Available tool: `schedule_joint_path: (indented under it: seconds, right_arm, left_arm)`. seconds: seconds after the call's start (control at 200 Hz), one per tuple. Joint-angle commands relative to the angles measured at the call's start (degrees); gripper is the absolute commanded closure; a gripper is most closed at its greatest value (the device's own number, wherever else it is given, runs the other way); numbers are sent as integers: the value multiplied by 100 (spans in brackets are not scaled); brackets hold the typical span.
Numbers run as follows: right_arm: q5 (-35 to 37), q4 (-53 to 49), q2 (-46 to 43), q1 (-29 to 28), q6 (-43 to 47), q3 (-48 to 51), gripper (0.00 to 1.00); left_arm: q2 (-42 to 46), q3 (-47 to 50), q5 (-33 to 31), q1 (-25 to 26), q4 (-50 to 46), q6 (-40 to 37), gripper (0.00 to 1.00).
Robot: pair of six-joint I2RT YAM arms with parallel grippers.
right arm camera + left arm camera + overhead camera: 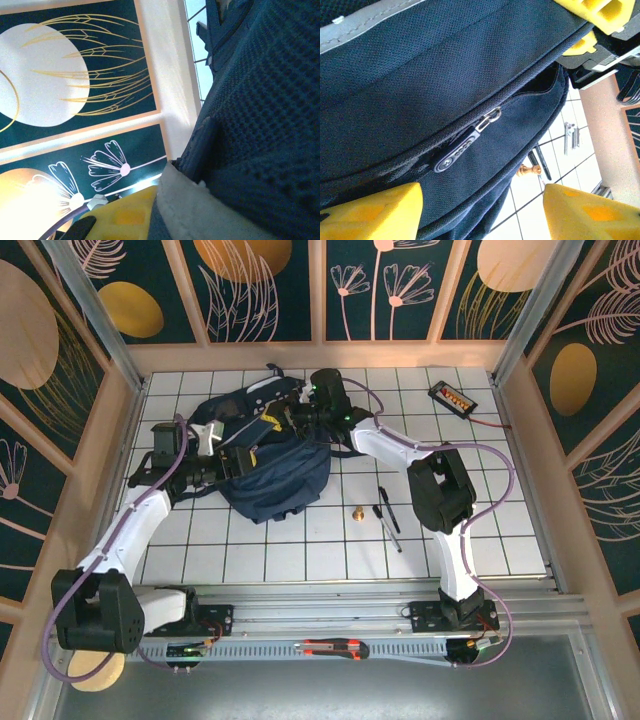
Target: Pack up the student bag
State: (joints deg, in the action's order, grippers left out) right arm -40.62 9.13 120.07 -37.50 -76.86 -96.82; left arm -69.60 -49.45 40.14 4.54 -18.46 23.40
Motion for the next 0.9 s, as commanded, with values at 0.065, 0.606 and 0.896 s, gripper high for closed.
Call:
schedule_joint_path:
  seconds: [0.065,0.606,0.896]
  right_arm:
    - [-183,741,-159,-6,88,-520,100]
    - [-262,968,-160,-155,-127,-342,100]
    - [-343,1187,-51,-296,-320,-341,100]
  left_arm:
    - [-212,32,-277,39,290,218,35]
    - [-958,-357,-453,450,1367,728,53]
    - [-855,-188,-758,537,1808,1086,57]
